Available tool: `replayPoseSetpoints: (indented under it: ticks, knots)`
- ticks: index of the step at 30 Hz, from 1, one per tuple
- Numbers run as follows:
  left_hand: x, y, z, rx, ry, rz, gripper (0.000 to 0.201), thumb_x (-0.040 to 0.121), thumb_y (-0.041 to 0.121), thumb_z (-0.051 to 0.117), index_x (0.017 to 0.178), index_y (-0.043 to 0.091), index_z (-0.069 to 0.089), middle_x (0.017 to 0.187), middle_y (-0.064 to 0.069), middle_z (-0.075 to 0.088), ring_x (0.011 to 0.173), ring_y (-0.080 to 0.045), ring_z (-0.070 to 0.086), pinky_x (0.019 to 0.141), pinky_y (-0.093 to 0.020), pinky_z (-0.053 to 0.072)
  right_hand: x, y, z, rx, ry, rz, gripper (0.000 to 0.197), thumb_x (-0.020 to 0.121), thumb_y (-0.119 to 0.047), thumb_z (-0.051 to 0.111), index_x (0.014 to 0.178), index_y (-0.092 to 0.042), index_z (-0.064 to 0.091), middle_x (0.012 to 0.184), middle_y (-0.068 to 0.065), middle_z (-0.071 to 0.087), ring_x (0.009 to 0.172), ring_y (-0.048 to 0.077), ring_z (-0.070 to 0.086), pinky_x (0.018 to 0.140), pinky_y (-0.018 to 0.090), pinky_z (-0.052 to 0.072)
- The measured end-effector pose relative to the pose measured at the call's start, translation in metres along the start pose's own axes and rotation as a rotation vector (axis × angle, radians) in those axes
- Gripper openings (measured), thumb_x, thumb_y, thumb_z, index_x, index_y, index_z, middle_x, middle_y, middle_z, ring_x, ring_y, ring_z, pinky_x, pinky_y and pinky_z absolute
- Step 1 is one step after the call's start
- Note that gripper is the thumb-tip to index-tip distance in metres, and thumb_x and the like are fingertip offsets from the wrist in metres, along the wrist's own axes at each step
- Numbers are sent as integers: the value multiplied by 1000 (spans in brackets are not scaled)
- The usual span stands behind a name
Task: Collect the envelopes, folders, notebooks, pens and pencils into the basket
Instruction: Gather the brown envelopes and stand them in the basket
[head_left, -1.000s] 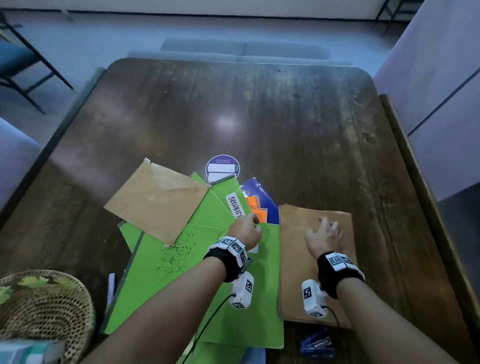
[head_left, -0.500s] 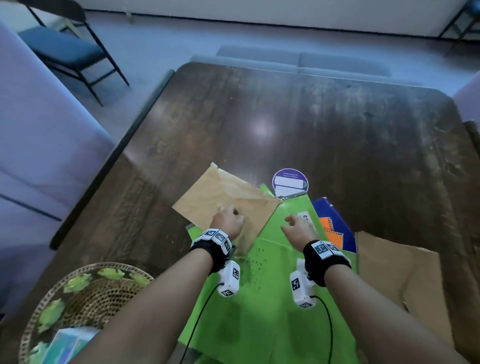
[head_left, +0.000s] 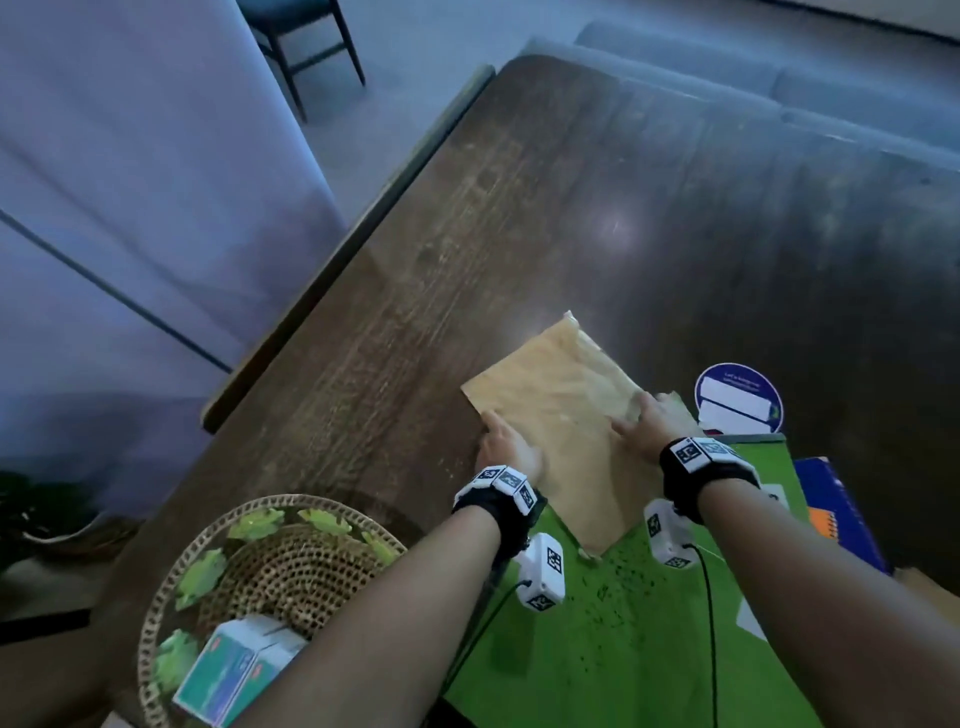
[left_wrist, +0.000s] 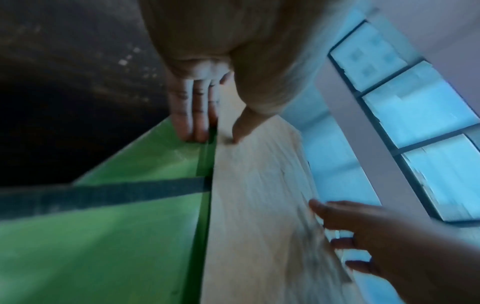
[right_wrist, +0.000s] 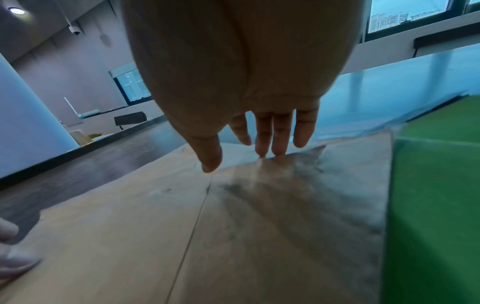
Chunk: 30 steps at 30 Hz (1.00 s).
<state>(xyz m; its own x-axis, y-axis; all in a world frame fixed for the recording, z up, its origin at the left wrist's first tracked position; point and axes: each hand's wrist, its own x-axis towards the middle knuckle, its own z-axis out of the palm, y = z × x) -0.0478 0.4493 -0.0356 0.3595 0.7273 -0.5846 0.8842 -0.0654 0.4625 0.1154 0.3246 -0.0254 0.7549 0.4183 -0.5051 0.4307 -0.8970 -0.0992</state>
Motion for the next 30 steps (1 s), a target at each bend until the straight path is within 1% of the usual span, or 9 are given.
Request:
replayPoseSetpoints:
  ticks: [3,5,8,12,15,18,21,26,30]
  knots:
    - [4,1,-6,-160,5,-47,47,89,10,58,130,3,36,127,-21,58,114,-40,58,89,-38,44,-1,-1,9,-9,36,49,56,93,-55,55,131,-13,51,133,17,45,131,35,41,107,43,36]
    - [6,0,-9,-164,-30,36,32,92,9,53,123,3,50,126,-19,60,115,-37,58,88,-35,43,-2,2,11,23,53,58,58,92,-55,55,131,-13,51,134,17,44,130,36,41,106,42,36]
    - [4,-2,-16,-193,-110,182,26,92,8,51,114,9,65,110,-4,67,101,-25,63,85,-27,48,-9,9,5,101,115,84,62,91,-56,57,137,-15,49,142,16,42,131,36,40,107,43,35]
    - [-5,1,-29,-235,-163,339,27,94,5,51,116,11,64,108,-5,68,99,-23,63,78,-26,46,-24,30,-4,331,144,98,53,95,-43,52,139,-14,46,140,16,49,130,36,44,109,44,36]
    - [-15,13,-26,-264,-207,414,26,93,5,51,106,24,64,100,-7,70,90,-30,67,71,-36,55,-47,59,-18,578,185,54,40,98,-28,52,134,-10,50,132,16,58,123,33,52,104,39,39]
    - [-39,38,-9,-255,-266,486,20,95,3,50,97,19,61,88,-8,67,73,-25,60,54,-28,50,-78,110,-28,742,185,94,26,97,-18,52,123,-13,54,116,8,63,107,24,58,91,33,44]
    - [-76,66,25,-256,-332,526,13,96,0,51,96,13,53,80,-6,64,64,-21,56,42,-22,45,-111,176,-18,789,200,172,27,93,-21,57,120,-19,54,115,1,63,104,21,60,95,36,47]
    - [-150,95,118,-131,-475,610,18,93,5,56,89,23,55,82,-6,70,65,-23,60,57,-30,45,-179,299,25,815,214,350,22,95,-16,58,115,-16,50,106,6,55,97,23,54,82,31,43]
    - [-214,104,197,-16,-570,629,10,91,11,58,97,20,61,93,-11,73,70,-26,67,62,-34,56,-232,383,52,802,190,502,33,97,-17,56,128,-10,49,123,6,55,117,30,55,96,37,43]
